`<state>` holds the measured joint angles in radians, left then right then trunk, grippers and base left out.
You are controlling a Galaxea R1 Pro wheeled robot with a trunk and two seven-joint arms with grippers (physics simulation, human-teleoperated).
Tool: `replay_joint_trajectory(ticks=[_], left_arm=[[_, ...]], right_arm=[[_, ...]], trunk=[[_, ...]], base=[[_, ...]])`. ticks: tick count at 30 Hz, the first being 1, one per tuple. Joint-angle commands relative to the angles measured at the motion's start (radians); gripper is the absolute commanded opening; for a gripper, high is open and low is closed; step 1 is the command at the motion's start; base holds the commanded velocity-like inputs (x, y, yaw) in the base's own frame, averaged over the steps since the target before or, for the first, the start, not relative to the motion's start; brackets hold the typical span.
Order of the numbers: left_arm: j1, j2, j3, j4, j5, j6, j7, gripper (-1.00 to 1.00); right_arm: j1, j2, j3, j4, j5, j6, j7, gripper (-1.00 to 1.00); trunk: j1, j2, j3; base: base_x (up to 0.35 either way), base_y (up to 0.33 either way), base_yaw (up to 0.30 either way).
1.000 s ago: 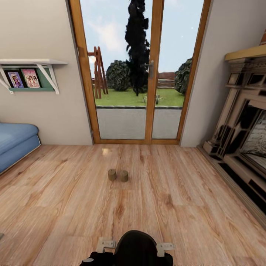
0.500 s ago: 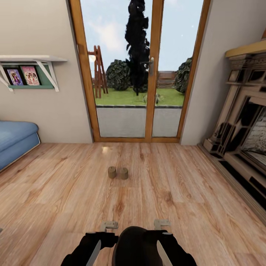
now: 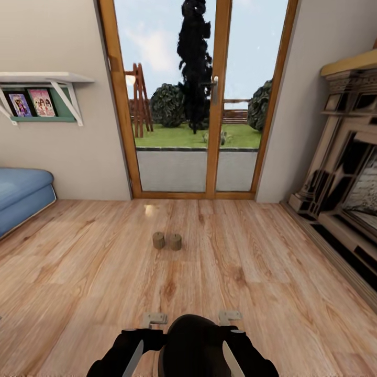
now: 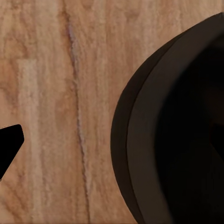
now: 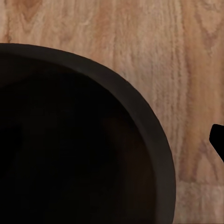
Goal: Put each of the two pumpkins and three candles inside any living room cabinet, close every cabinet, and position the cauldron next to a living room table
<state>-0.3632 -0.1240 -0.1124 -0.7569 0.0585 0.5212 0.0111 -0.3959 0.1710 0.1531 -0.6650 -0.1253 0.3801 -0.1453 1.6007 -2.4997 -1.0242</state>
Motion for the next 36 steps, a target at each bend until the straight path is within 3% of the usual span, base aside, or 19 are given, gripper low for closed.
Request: replay_joint_trajectory(ticks=[1, 17, 32, 36], left_arm=[[0.0, 0.0, -0.002, -0.002, 0.006, 0.005, 0.001, 1.0], [0.001, 0.001, -0.004, -0.002, 0.009, 0.003, 0.001, 1.0], [0.001, 0.002, -0.004, -0.002, 0.009, 0.002, 0.001, 1.0], [0.001, 0.002, -0.004, -0.002, 0.009, 0.002, 0.0, 1.0]], right_arm=[[0.0, -0.001, 0.005, -0.002, -0.01, 0.004, -0.009, 1.0], [-0.001, -0.001, 0.006, -0.003, -0.013, 0.003, -0.008, 1.0], [-0.001, -0.002, 0.002, -0.001, -0.014, 0.002, -0.009, 1.0], [0.0, -0.001, 0.002, 0.04, -0.014, -0.004, -0.01, 1.0]], trunk=[[0.0, -0.001, -0.005], [0.007, -0.004, -0.067], [0.007, -0.004, -0.067], [0.007, -0.004, -0.067]], base=[[0.0, 0.0, 0.0], [0.0, 0.0, 0.0], [0.0, 0.0, 0.0], [0.0, 0.0, 0.0]])
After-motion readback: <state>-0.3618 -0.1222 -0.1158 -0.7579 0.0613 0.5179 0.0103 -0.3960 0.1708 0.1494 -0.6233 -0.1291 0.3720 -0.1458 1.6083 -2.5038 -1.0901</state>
